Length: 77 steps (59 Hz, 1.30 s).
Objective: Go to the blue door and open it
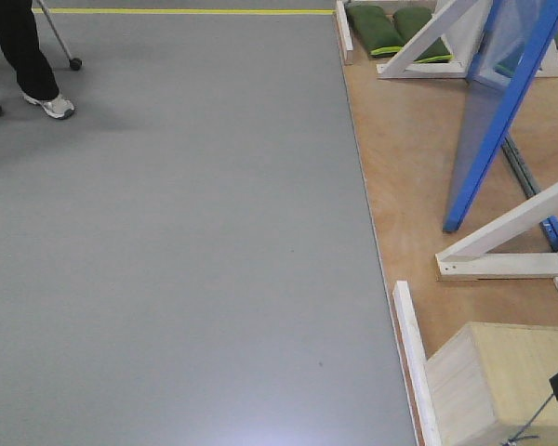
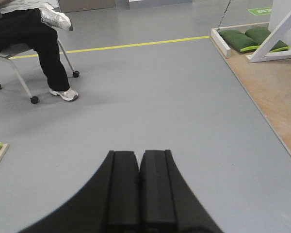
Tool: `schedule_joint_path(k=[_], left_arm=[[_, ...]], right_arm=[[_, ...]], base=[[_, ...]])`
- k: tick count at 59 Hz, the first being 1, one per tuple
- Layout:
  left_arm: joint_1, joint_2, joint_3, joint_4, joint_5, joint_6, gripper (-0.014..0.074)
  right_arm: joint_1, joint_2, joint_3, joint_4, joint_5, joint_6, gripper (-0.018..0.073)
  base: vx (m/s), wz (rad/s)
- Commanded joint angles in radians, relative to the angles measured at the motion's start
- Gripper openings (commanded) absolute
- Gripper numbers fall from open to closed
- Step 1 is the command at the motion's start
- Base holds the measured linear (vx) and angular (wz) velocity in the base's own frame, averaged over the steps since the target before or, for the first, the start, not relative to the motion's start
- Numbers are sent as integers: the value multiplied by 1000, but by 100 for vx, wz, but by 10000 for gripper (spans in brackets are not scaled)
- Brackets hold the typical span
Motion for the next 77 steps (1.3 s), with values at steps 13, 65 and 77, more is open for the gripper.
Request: schedule_joint_path(k=[13,65,77], left_arm=[[-3,-16,1,-5,-77,-3,70],[-3,-16,1,-5,-77,-3,70],[-3,-16,1,-5,-77,-3,70]], right_arm=[[-5,-19,20,-8,-83,1,2],[-5,-19,20,-8,-83,1,2],[-5,-19,20,-8,-83,1,2]], base=[[41,-2],[37,-1],[29,-3]])
